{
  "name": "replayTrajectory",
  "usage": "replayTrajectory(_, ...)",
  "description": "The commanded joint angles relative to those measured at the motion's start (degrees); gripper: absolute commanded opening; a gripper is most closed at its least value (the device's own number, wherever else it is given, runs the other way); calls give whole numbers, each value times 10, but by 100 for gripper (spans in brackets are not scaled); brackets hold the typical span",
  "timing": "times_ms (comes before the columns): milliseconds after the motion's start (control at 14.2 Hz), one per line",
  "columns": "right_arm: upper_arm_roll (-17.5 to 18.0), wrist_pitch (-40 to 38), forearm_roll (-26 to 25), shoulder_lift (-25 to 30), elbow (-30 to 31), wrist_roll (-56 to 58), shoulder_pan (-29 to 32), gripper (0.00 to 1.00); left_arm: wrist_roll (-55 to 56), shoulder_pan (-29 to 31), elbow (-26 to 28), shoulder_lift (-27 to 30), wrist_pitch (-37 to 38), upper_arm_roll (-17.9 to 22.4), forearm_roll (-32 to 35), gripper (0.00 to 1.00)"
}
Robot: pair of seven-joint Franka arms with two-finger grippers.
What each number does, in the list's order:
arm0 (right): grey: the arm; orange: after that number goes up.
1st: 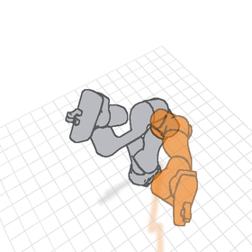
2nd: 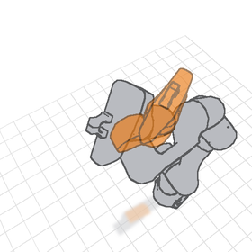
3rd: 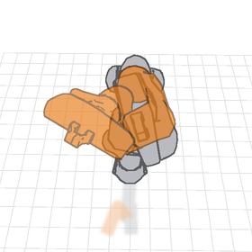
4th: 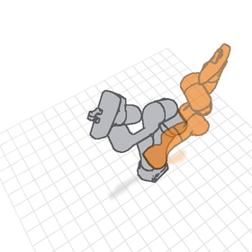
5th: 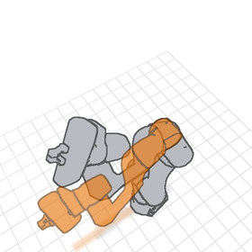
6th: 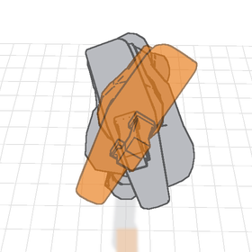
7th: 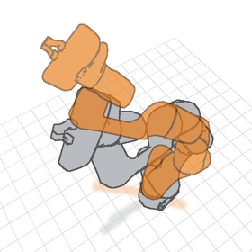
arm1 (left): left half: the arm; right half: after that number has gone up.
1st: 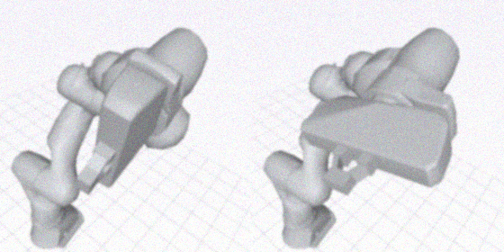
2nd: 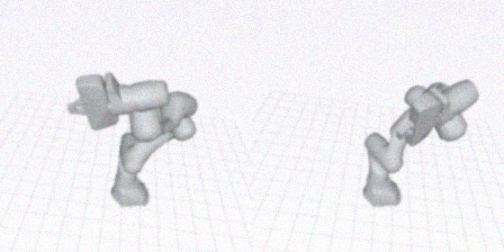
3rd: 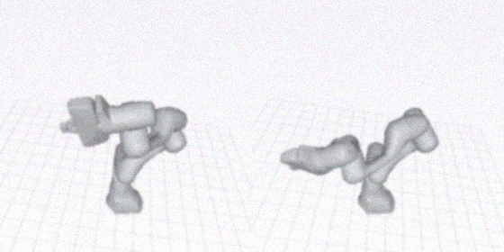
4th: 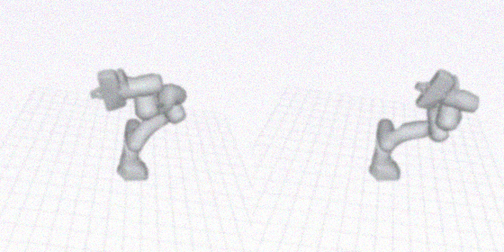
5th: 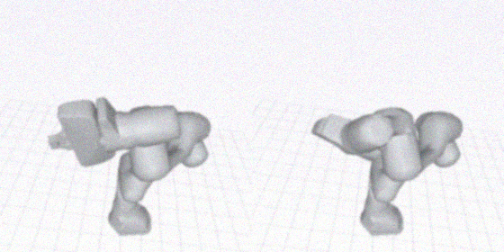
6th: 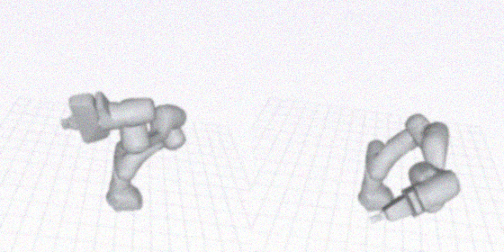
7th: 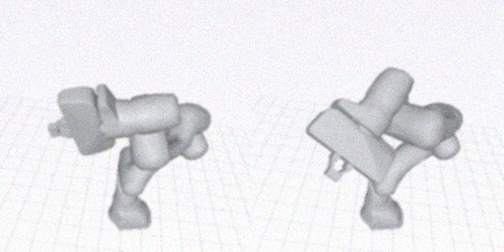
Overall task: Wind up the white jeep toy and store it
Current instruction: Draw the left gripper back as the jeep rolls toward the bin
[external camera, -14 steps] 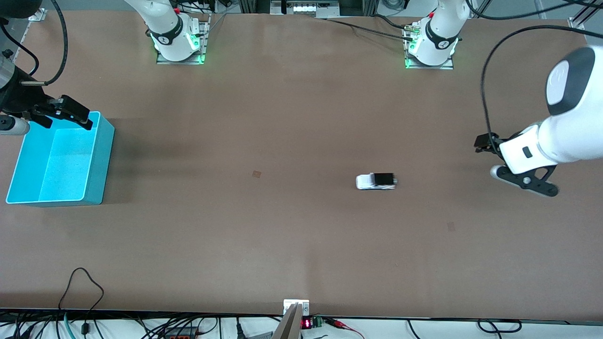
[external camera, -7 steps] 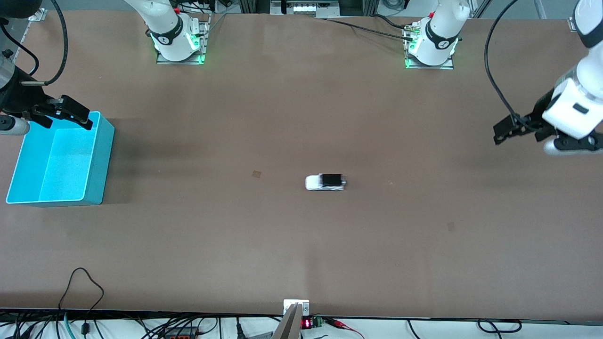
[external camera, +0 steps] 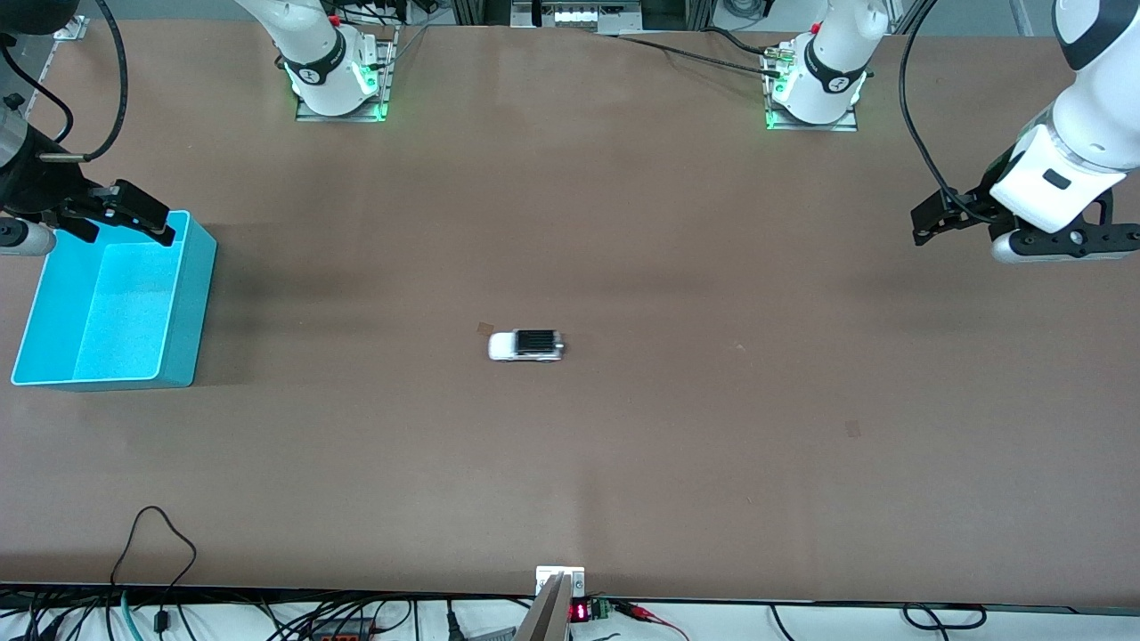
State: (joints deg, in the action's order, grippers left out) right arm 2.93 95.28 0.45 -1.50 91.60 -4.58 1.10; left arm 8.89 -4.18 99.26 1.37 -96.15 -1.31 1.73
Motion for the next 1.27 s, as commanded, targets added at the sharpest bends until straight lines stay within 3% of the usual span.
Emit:
replayTrajectory(0, 1, -10, 8, 0, -8, 2, -1, 100, 2, -4, 8, 10, 7, -3, 6, 100)
replayTrajectory(777, 2, -8, 8, -5, -8, -4, -3, 100, 1, -5, 8, 9, 3, -8, 19, 100)
replayTrajectory(1201, 5, -14, 8, -39, 0, 25, -40, 100, -1, 0, 8, 9, 6, -7, 19, 100)
